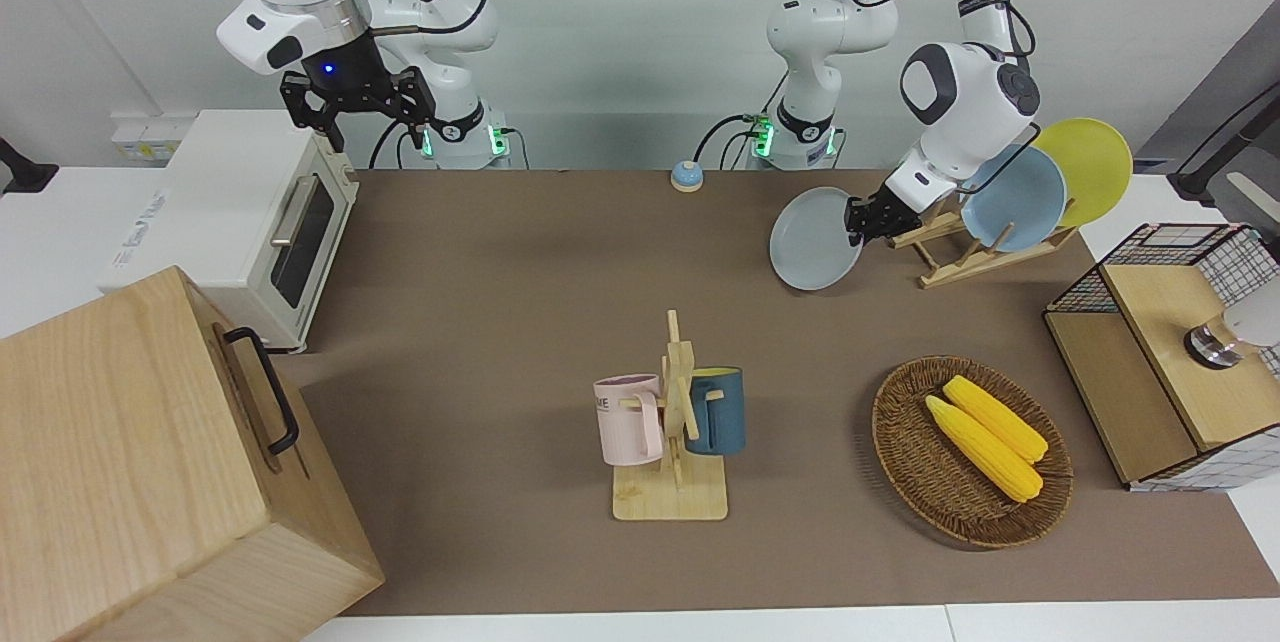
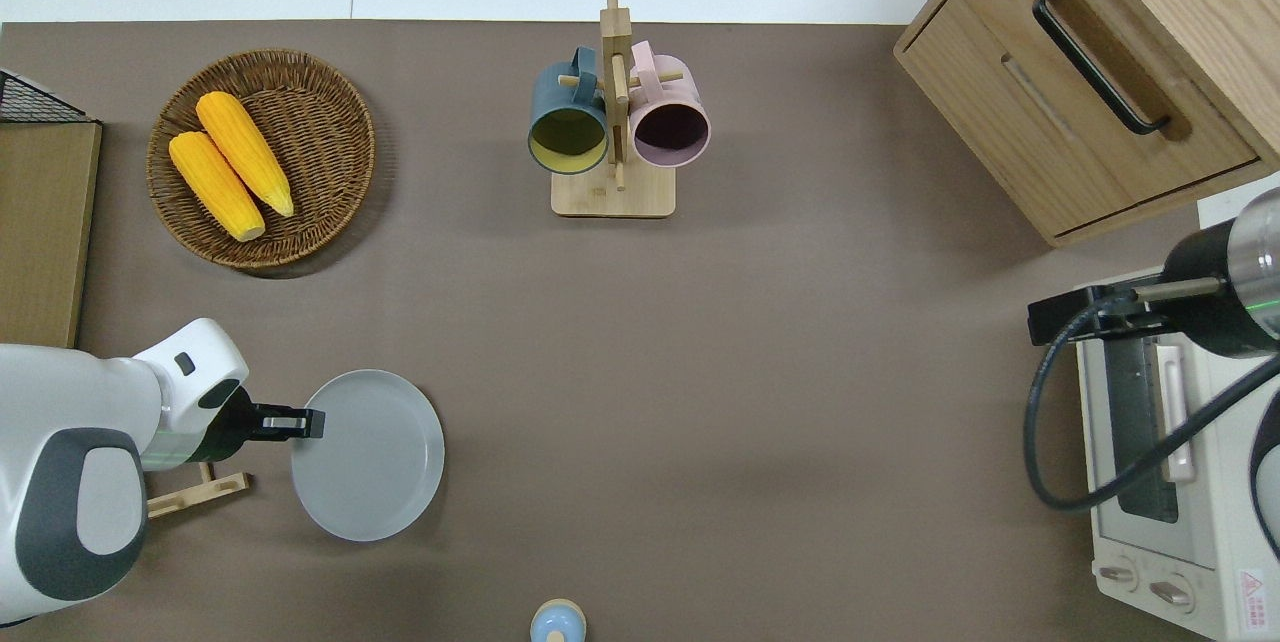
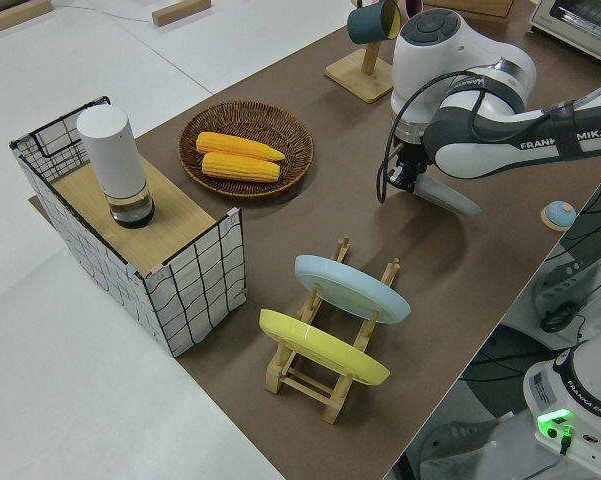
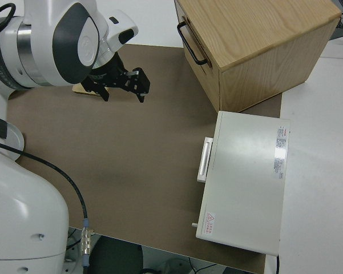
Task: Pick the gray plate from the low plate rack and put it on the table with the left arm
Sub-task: 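Open the left gripper and withdraw it back toward the rack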
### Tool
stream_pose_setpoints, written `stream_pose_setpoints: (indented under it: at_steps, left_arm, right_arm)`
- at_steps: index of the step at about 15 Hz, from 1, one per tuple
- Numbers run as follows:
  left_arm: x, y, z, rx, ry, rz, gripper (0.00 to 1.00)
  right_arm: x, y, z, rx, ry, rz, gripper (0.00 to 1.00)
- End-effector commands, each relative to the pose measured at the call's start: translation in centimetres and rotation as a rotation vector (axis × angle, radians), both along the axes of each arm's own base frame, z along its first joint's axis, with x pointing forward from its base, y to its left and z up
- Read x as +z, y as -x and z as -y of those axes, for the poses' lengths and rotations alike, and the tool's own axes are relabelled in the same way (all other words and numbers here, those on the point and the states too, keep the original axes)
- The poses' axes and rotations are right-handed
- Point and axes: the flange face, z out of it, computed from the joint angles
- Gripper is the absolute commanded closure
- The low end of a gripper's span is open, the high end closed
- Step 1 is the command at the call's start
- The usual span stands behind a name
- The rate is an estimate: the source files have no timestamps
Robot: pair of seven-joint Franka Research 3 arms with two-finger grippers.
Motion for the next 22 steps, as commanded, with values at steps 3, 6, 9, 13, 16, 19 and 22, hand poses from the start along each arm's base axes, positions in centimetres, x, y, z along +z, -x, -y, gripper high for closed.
stream_pose_setpoints:
  at_steps: [3, 6, 9, 13, 16, 19, 22]
  left_arm:
    - [-1.9, 0.1, 0.5, -0.009, -0.006, 0.0, 0.14]
    - [-1.5, -0.2, 0.5, -0.011, -0.009, 0.009, 0.0]
    - [-0.6, -0.8, 0.4, -0.025, -0.023, 0.029, 0.0]
    - [2.3, -1.9, 0.4, -0.034, -0.048, 0.076, 0.0]
    - [4.7, -3.0, 0.4, -0.046, -0.064, 0.116, 0.0]
    - [8.5, -4.2, 0.3, -0.081, -0.093, 0.123, 0.0]
    - [13.3, -4.9, 0.3, -0.086, -0.129, 0.119, 0.0]
  right_arm:
    - [0.3, 0.2, 0.0, 0.0, -0.006, -0.007, 0.013]
    - [0.3, 0.2, 0.0, 0.0, -0.006, -0.007, 0.011]
    - [0.3, 0.2, -0.1, 0.0, -0.006, -0.005, 0.013]
    - [0.3, 0.3, -0.1, 0.0, -0.006, -0.007, 0.011]
    - [0.3, 0.2, 0.0, -0.002, -0.006, -0.005, 0.013]
    - [0.3, 0.2, 0.0, 0.0, -0.006, -0.007, 0.013]
    - [0.3, 0.3, -0.1, 0.0, -0.006, -0.007, 0.013]
